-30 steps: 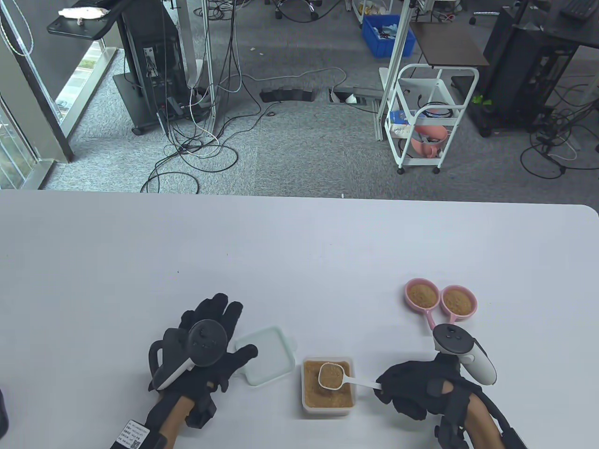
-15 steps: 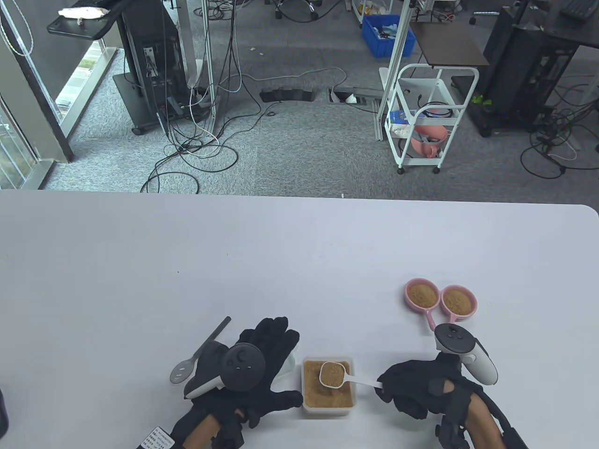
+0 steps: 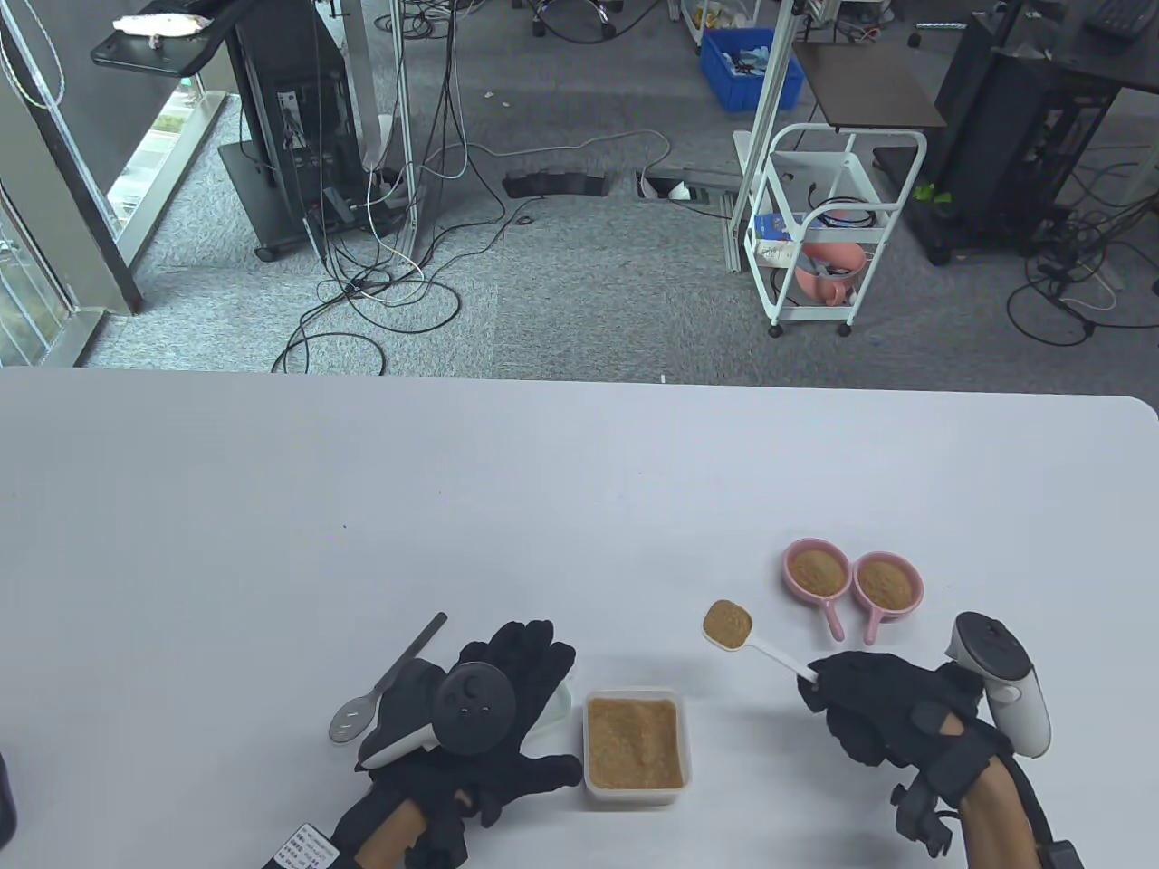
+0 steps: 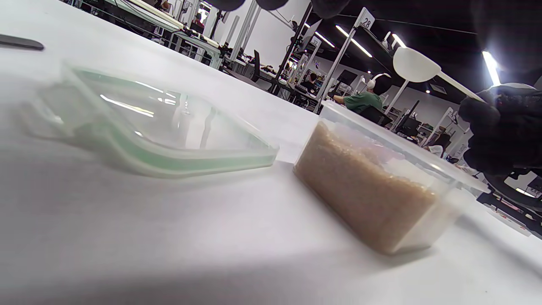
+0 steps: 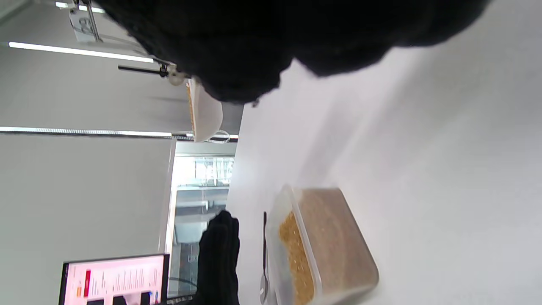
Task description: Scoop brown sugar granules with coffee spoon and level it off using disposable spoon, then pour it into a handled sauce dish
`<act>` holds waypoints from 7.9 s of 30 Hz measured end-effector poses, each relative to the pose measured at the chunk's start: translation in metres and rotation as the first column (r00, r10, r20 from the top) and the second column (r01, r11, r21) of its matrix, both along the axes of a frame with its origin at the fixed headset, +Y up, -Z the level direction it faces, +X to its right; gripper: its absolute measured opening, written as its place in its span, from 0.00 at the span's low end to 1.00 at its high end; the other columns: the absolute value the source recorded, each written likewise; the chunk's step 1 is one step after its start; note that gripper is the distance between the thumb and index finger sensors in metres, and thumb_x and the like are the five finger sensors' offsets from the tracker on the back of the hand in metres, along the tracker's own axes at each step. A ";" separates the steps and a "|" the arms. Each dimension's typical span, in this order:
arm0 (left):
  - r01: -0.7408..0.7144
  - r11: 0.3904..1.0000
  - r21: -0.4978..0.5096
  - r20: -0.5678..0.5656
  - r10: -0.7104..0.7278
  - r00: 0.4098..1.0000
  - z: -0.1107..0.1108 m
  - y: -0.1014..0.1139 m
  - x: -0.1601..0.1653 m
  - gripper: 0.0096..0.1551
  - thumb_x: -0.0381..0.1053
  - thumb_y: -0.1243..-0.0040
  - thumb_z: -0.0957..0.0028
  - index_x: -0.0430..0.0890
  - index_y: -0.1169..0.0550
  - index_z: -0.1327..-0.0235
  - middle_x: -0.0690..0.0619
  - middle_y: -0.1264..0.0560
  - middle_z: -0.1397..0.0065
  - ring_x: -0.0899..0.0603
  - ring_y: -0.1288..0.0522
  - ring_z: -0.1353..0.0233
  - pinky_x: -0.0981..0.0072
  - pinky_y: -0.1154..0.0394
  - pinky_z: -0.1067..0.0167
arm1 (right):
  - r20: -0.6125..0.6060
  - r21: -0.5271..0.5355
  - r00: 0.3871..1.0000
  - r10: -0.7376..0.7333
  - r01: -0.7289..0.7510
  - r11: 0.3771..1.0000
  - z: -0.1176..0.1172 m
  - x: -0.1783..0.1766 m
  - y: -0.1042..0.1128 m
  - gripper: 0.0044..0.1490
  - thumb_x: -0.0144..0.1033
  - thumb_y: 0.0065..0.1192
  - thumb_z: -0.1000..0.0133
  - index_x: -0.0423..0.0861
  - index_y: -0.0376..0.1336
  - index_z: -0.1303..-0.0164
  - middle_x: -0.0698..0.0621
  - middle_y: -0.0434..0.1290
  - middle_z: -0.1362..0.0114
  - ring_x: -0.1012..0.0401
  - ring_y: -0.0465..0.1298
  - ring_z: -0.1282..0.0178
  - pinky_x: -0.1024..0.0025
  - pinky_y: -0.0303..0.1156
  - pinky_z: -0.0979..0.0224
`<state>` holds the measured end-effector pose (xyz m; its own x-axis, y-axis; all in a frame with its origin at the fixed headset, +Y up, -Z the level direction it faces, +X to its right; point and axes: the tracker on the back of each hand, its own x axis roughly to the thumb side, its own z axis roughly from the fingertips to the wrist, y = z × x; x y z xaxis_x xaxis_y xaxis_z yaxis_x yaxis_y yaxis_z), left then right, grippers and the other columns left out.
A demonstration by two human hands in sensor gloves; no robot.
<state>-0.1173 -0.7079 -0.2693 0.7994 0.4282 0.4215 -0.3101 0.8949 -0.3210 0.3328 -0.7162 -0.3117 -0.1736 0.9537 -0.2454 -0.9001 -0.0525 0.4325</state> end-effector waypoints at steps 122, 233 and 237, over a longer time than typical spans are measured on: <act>0.103 0.993 -0.062 0.020 -0.102 0.995 -0.002 -0.009 0.003 0.65 0.87 0.50 0.64 0.61 0.56 0.16 0.54 0.57 0.10 0.34 0.53 0.10 0.37 0.54 0.19 | 0.701 -0.093 0.097 0.707 -0.970 0.224 0.002 0.032 0.035 0.26 0.41 0.74 0.49 0.45 0.77 0.42 0.50 0.84 0.62 0.52 0.81 0.71 0.48 0.73 0.45; 0.134 0.988 -0.081 0.032 -0.132 0.991 -0.003 -0.014 0.005 0.65 0.87 0.51 0.63 0.60 0.56 0.16 0.54 0.57 0.10 0.34 0.53 0.10 0.37 0.54 0.19 | 0.223 0.171 0.507 0.832 -0.861 0.479 -0.002 -0.066 -0.014 0.27 0.33 0.75 0.51 0.48 0.75 0.40 0.47 0.79 0.43 0.49 0.80 0.46 0.41 0.65 0.31; 0.134 0.988 -0.081 0.032 -0.132 0.991 -0.003 -0.014 0.005 0.66 0.87 0.51 0.63 0.60 0.56 0.16 0.54 0.57 0.10 0.34 0.53 0.10 0.36 0.54 0.19 | 0.210 0.170 0.492 0.845 -0.869 0.464 -0.003 -0.067 -0.016 0.25 0.36 0.75 0.51 0.47 0.75 0.43 0.47 0.79 0.44 0.49 0.79 0.47 0.41 0.64 0.31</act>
<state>-0.1121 -0.7221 -0.2721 0.8405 0.3533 0.4108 -0.1805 0.8974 -0.4026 0.2654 -0.7320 -0.3143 -0.9260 0.3609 -0.1104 -0.3769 -0.9000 0.2188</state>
